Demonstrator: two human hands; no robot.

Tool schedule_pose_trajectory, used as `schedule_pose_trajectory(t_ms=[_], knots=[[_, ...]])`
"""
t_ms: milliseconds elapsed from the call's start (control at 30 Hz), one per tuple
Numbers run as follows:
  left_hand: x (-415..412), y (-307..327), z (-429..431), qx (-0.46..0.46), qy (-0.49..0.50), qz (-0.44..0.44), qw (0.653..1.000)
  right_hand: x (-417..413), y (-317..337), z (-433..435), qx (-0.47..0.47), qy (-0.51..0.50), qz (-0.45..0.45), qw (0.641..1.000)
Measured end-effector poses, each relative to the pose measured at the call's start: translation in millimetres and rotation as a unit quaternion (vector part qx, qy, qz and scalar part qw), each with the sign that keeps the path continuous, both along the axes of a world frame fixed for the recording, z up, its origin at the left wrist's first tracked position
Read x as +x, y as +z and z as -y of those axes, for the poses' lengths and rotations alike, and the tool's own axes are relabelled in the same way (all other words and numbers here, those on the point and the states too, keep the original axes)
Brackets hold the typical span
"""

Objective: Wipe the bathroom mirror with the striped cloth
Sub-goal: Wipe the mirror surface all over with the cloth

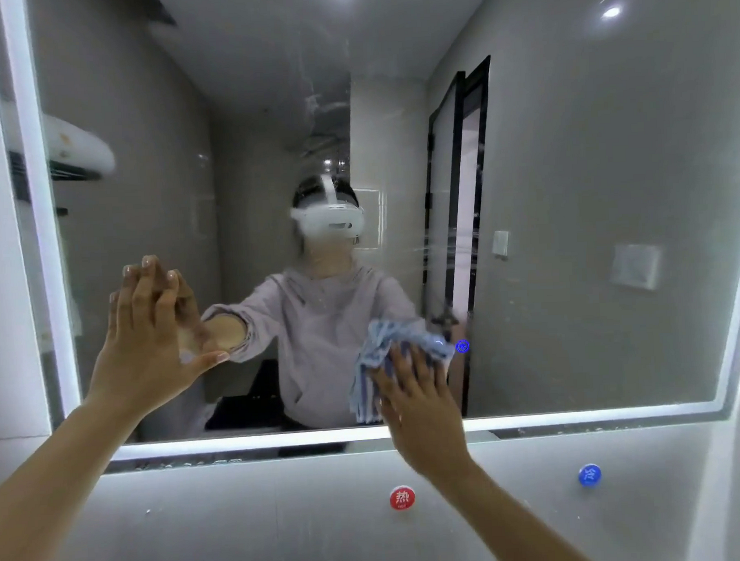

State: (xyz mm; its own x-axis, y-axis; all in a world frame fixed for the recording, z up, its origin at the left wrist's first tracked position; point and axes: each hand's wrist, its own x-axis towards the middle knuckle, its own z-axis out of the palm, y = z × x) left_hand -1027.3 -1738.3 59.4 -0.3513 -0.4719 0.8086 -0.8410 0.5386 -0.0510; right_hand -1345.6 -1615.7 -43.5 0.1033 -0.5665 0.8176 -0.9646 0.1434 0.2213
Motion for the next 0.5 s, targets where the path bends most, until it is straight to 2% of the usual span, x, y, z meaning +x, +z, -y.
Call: schedule_pose_trajectory(t_ms=[133,233,300,433,500], knots=[[1,0,1,0.005,-0.007,0.006,1.0,7,98,13,-0.048,-0.004,0.038,0.998],[2,1,1,0.018,-0.012,-0.001,1.0,24,127,21,-0.057,0.005,0.089,0.994],[1,-1,0,0.019,-0.015,-0.005,1.0,34,114,24,-0.062,0.004,0.085,0.994],[3,0,2,0.024,-0.021,-0.005,0.999,57,28,30,0.003,0.007,-0.08,0.997],[3,-1,4,0.032,-0.023,-0.004,0.999,65,-9,31,0.031,0.016,-0.126,0.991]])
